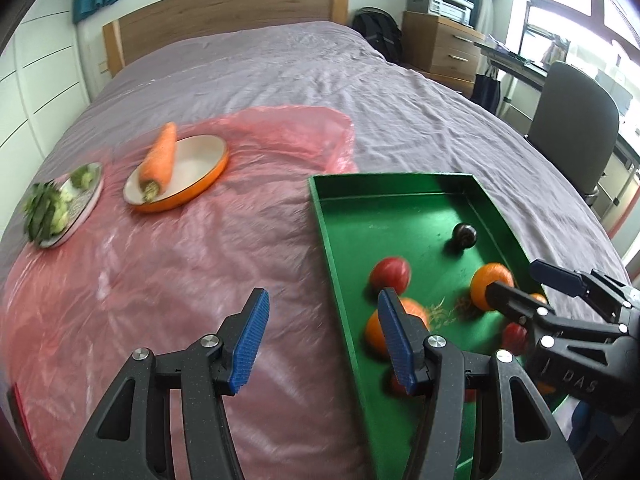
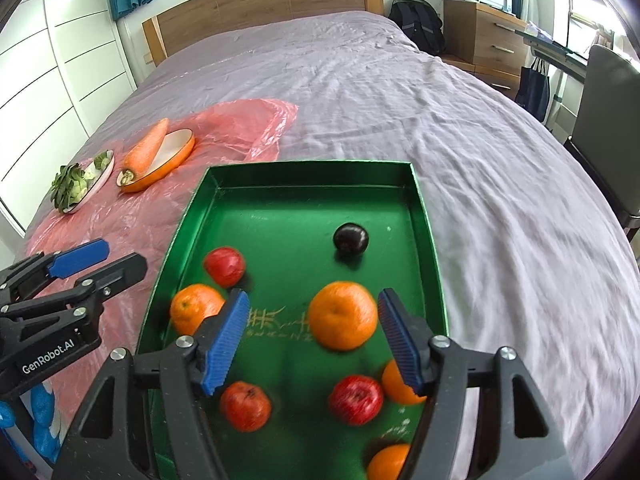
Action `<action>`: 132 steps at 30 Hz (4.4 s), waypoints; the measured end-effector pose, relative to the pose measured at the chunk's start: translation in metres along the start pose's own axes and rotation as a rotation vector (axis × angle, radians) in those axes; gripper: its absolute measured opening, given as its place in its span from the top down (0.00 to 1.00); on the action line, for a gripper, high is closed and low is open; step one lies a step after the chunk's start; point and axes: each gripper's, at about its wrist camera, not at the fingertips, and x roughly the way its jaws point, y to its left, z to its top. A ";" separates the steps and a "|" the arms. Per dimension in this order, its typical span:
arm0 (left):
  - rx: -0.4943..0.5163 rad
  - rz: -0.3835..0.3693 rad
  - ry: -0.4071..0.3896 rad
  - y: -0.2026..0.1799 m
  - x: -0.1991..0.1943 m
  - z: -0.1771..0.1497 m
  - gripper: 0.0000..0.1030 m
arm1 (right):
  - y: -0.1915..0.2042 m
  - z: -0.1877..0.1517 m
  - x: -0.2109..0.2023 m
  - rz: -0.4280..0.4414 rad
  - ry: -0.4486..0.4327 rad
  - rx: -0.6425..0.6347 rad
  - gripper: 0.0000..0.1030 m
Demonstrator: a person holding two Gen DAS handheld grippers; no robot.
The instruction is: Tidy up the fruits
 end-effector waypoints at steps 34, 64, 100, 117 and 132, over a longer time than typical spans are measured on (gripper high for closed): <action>-0.046 0.136 -0.056 0.066 -0.050 -0.084 0.39 | 0.093 -0.063 -0.049 -0.001 -0.074 -0.134 0.00; -0.128 0.161 -0.070 0.073 -0.151 -0.151 0.17 | 0.101 -0.128 -0.155 0.015 -0.195 -0.145 0.00; -0.206 0.241 -0.174 0.121 -0.259 -0.196 0.09 | 0.121 -0.159 -0.218 -0.015 -0.296 -0.125 0.00; -0.189 0.223 -0.215 0.114 -0.282 -0.199 0.09 | 0.114 -0.169 -0.236 -0.007 -0.298 -0.061 0.00; -0.179 0.204 -0.219 0.106 -0.286 -0.201 0.09 | 0.111 -0.176 -0.249 -0.023 -0.304 -0.057 0.00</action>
